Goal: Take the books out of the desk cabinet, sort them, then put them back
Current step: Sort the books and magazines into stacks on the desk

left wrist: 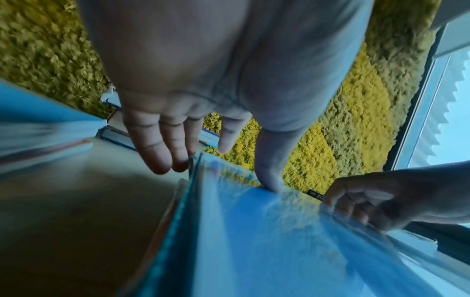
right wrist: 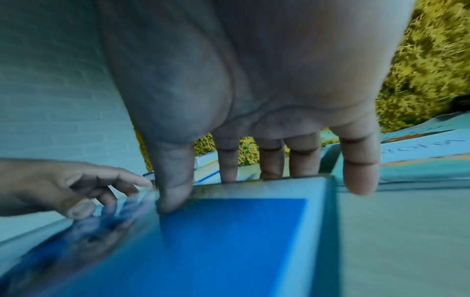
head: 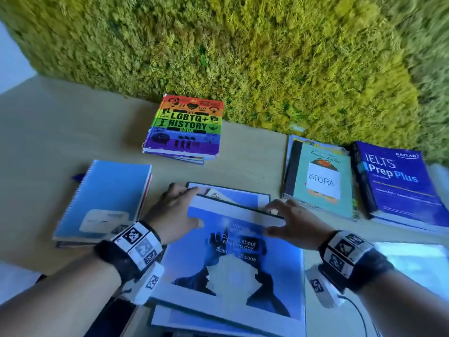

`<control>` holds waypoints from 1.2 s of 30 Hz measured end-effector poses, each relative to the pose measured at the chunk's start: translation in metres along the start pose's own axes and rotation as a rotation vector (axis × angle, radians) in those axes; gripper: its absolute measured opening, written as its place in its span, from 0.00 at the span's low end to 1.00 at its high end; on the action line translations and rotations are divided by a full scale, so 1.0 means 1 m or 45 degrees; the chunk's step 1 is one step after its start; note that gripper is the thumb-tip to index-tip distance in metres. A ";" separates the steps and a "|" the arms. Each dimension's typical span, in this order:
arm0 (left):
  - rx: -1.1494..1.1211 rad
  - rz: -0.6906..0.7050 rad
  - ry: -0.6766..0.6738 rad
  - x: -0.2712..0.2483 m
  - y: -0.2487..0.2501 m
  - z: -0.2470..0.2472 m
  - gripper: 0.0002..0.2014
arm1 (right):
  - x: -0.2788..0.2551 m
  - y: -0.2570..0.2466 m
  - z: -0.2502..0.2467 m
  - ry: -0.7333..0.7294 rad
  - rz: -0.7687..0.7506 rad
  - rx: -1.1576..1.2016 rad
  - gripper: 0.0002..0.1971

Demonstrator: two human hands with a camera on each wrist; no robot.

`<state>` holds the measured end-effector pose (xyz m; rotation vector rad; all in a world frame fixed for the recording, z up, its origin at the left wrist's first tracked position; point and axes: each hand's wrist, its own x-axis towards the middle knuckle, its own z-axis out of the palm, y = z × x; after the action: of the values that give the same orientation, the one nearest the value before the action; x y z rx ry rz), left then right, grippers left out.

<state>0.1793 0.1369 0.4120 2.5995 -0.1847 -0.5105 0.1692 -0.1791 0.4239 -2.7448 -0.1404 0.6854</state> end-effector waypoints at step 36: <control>-0.819 -0.123 0.086 0.097 0.122 0.009 0.32 | -0.031 0.099 -0.044 0.564 0.495 1.563 0.07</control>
<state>0.2607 0.0052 0.4326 1.9963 0.1150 -0.4259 0.1642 -0.2902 0.4427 -1.6365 0.6896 0.1037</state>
